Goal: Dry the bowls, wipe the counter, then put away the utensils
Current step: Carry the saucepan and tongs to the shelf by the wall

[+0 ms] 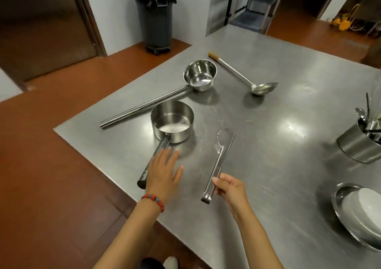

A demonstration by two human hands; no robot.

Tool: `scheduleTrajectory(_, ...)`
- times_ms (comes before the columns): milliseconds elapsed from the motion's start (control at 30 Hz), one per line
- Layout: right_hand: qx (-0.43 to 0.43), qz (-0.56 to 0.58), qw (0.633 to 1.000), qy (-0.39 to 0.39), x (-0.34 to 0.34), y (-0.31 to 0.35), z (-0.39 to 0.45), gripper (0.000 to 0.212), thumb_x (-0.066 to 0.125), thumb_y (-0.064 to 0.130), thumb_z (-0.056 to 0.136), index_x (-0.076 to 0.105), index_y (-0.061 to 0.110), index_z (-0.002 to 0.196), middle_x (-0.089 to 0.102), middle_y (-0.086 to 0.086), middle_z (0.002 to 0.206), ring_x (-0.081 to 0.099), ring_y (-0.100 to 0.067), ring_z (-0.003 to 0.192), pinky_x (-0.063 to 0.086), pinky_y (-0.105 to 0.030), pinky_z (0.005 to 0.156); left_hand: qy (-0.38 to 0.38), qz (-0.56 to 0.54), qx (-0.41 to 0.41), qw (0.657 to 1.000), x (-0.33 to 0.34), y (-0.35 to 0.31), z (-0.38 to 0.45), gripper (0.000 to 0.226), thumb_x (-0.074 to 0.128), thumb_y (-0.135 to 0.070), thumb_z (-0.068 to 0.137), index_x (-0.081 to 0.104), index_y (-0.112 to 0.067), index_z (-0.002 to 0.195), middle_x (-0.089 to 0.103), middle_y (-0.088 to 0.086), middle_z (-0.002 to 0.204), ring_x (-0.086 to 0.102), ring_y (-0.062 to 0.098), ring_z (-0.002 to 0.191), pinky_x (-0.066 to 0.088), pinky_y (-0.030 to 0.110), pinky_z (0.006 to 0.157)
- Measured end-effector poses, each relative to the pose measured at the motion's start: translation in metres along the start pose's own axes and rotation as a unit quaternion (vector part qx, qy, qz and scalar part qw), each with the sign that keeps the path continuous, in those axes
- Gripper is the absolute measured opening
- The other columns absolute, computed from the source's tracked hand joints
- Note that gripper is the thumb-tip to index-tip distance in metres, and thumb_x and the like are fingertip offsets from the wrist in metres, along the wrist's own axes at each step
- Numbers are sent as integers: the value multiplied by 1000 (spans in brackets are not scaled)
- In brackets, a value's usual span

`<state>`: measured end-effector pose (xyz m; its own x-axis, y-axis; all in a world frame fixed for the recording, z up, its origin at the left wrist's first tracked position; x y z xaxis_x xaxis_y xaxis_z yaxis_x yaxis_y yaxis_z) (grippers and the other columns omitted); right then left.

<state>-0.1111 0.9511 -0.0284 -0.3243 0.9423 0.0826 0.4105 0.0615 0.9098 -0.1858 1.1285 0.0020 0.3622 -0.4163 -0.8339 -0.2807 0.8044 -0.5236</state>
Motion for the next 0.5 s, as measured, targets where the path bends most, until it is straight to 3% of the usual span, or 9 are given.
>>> scheduleTrajectory(100, -3, -23, 999, 43, 21, 2, 5, 9, 59, -3, 82, 64, 1, 76, 57, 2, 51, 48, -10, 46, 47, -19, 54, -50, 23, -25, 998, -17, 18, -5, 42, 62, -16, 84, 54, -5, 124, 51, 20, 132, 41, 39, 128, 33, 55, 104)
scheduleTrajectory(233, -7, -40, 997, 66, 40, 0, 9, 12, 58, -4, 82, 64, 4, 75, 57, 7, 48, 48, -7, 44, 46, -16, 52, -67, -4, -100, 993, -31, 42, -1, 40, 60, -21, 86, 54, -5, 122, 56, 18, 124, 48, 36, 119, 36, 46, 102)
scheduleTrajectory(367, -10, -49, 996, 74, 47, -2, 9, 14, 57, -5, 83, 62, 3, 74, 56, 7, 46, 48, -5, 43, 47, -14, 50, -16, 39, -178, 983, -46, 69, 19, 47, 50, -31, 90, 43, -10, 132, 51, 16, 131, 43, 33, 122, 32, 42, 102)
scheduleTrajectory(500, -13, -55, 996, 68, 46, 1, 10, 11, 57, -6, 83, 63, -2, 75, 57, 1, 50, 51, -7, 44, 47, -13, 49, 68, 185, -178, 964, -61, 85, 46, 38, 44, -36, 91, 50, -15, 122, 60, 11, 116, 49, 31, 110, 36, 41, 91)
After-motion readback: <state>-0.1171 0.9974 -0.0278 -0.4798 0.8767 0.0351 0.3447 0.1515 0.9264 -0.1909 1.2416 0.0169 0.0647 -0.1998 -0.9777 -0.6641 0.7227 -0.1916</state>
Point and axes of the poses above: each hand's wrist, its own z-axis towards the middle knuckle, its own x-axis out of the palm, y = z × x, the point moved 1 cm from there along z, towards the middle knuckle
